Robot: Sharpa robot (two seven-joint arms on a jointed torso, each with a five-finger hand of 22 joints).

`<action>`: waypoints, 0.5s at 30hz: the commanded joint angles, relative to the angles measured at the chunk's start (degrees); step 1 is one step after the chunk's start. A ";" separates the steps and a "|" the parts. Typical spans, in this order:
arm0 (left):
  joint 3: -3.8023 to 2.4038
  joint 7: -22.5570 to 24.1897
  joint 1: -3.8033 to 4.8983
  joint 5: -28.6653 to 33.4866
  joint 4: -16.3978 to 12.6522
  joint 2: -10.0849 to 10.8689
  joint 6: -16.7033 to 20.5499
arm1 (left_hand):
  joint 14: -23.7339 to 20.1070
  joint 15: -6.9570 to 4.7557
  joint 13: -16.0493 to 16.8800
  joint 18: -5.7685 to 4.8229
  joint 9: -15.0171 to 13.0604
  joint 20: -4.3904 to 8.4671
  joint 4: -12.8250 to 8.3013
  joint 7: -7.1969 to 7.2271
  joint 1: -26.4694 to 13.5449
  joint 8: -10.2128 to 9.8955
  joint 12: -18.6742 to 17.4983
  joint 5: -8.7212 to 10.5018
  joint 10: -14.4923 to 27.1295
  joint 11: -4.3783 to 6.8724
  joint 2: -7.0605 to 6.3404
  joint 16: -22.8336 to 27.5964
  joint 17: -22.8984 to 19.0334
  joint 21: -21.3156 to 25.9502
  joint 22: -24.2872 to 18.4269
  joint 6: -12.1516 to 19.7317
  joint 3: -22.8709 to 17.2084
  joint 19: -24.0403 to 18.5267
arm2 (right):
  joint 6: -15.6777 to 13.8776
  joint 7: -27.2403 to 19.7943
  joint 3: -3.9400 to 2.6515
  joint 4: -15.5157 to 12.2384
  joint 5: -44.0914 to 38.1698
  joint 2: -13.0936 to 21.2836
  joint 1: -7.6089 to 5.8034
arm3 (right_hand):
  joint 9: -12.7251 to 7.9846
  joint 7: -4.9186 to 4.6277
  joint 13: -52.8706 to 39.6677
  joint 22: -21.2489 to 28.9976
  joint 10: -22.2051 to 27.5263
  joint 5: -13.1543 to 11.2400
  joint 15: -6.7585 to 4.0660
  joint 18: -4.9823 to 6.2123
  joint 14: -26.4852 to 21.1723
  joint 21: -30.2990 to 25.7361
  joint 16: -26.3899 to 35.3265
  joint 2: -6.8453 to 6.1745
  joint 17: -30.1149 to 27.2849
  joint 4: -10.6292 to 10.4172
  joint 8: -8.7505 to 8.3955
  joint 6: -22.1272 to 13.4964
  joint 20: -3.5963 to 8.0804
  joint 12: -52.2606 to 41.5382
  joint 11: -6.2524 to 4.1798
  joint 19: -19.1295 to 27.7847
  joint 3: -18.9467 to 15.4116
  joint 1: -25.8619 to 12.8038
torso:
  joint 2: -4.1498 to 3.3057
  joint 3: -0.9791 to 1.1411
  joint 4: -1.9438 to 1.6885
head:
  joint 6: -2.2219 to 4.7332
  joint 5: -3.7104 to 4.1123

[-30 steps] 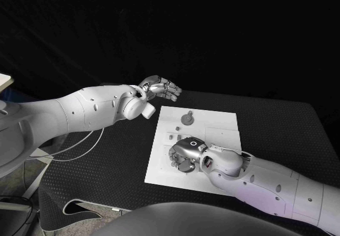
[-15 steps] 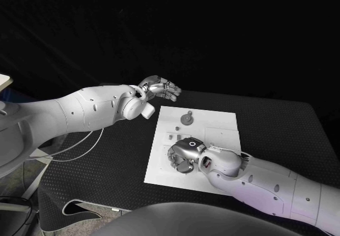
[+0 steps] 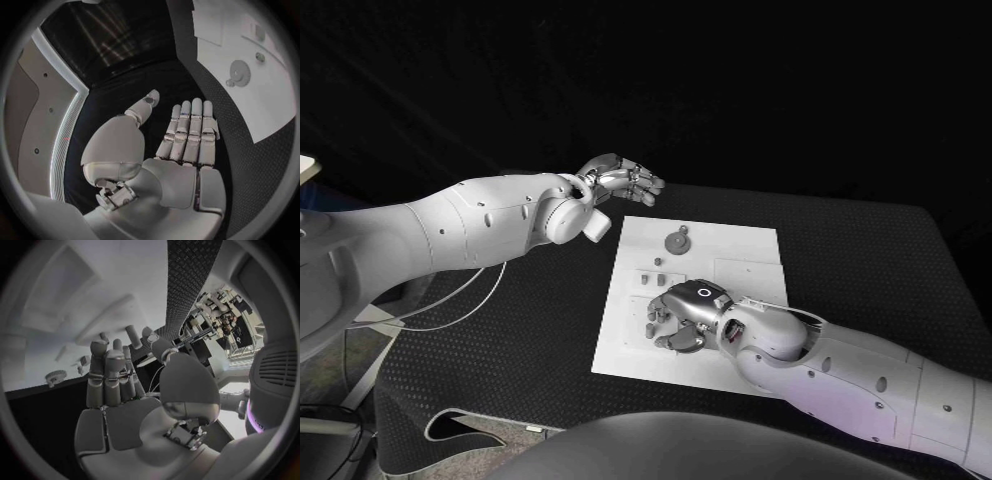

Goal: Assemble the parts on the task board

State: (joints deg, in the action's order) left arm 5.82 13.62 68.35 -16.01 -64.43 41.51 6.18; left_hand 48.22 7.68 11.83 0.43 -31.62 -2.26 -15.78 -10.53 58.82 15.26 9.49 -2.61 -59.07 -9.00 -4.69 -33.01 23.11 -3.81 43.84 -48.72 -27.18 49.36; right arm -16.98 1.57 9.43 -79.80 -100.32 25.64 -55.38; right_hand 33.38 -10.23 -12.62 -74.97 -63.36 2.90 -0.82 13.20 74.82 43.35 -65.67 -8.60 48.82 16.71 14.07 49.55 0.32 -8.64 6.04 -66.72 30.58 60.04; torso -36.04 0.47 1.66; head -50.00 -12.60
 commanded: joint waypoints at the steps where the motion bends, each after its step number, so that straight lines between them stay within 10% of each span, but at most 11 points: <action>1: -0.05 0.21 0.08 0.35 -0.08 -0.01 -0.75 | -0.15 0.35 -0.08 1.15 0.06 -0.10 -0.11 0.08 -0.39 0.23 -0.33 -0.24 -0.32 0.00 0.04 0.36 0.10 -0.07 -0.08 -0.08 0.32 0.10 | -4.37 -1.32 -1.12 -1.87 1.92 1.48 -0.48 | 0.03 -0.08 -0.08 -0.91 0.00 -0.02 0.24 1.80 0.05 0.13 -0.48 -0.34 -0.02 -0.09 -0.17 -0.33 0.35 0.20 -0.06 -0.54 -0.64 0.14 | 0.01 0.10 0.13 | 0.00 0.18; 11: -0.02 0.35 0.04 0.35 0.74 -0.07 -0.85 | -0.15 0.35 -0.10 1.15 0.08 -0.11 -0.09 0.07 -0.44 0.23 -0.35 -0.23 -0.31 -0.01 0.03 0.42 0.17 -0.07 -0.12 -0.06 0.34 0.10 | -4.93 -1.62 -6.40 -7.46 11.30 7.96 -4.23 | 0.08 0.06 -1.19 -0.87 -2.65 -0.02 -0.75 1.80 -0.08 0.09 -1.40 0.76 -0.28 -1.66 0.03 -0.10 0.46 -1.49 -1.10 -0.76 -4.10 -5.33 | 0.17 0.27 0.35 | 0.00 1.54; 15: 0.00 0.42 0.00 0.35 1.27 -0.29 -0.96 | -0.15 0.36 -0.11 1.16 0.09 -0.11 -0.07 0.07 -0.47 0.24 -0.36 -0.23 -0.31 -0.01 0.05 0.45 0.20 -0.08 -0.14 -0.05 0.35 0.11 | 1.25 1.38 -6.93 -6.30 23.71 11.33 -8.66 | 0.33 0.60 -2.34 -0.42 -4.43 0.04 -1.40 1.80 -1.42 -1.12 -0.25 3.39 -1.17 -6.51 0.69 1.18 -0.05 -2.79 -1.86 0.63 -5.42 -12.02 | 0.37 0.36 0.56 | 0.00 1.92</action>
State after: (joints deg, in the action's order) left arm 5.86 13.52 68.31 -16.01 -63.18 41.39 6.12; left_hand 48.22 7.68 11.79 0.43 -31.62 -2.25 -15.78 -10.53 58.82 15.26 9.49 -2.61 -59.07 -9.00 -4.69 -32.79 23.23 -3.81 43.79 -48.72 -27.18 49.36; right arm -19.88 0.77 2.58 -86.73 -88.49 36.42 -63.36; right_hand 33.65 -9.58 -14.84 -74.97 -67.40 2.89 -2.09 12.63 74.08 42.46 -66.15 -5.49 47.74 10.84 14.65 50.33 0.47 -11.34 4.29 -66.88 25.33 48.82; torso -35.85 0.71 2.00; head -50.00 -10.86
